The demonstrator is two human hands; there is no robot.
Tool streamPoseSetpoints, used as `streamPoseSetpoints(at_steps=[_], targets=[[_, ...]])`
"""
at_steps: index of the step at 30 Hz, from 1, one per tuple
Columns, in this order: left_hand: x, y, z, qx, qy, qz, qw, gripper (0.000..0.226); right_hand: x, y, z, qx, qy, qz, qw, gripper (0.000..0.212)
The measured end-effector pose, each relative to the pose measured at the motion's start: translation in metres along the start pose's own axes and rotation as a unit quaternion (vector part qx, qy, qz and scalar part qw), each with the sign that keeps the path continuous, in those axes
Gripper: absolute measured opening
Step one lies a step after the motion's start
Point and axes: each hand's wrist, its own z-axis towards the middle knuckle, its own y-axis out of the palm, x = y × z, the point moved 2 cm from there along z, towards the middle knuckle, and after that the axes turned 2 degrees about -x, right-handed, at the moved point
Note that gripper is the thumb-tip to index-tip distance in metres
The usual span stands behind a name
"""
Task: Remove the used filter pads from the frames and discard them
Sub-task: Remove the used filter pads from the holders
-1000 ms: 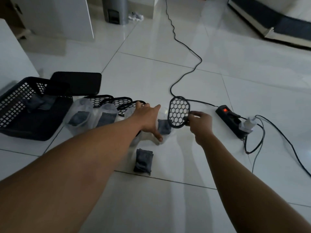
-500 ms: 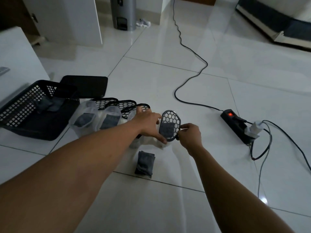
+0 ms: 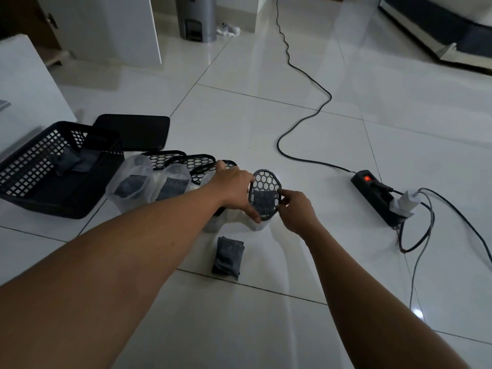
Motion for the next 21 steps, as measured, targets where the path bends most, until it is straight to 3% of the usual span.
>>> streamPoseSetpoints(at_steps=[6, 16, 21], targets=[[0.0, 0.004, 0.015, -0.009, 0.005, 0.027, 1.0, 0.132, 0.009, -0.004, 0.011, -0.052, 0.02, 0.0, 0.998, 0.046], [0.003, -0.001, 0.01, -0.019, 0.0, 0.023, 1.0, 0.124, 0.001, -0.015, 0.019, -0.103, 0.013, -0.056, 0.993, 0.049], [-0.015, -0.015, -0.011, 0.02, -0.027, 0.017, 0.999, 0.128, -0.006, -0.025, 0.028, -0.006, 0.012, -0.097, 0.995, 0.038]])
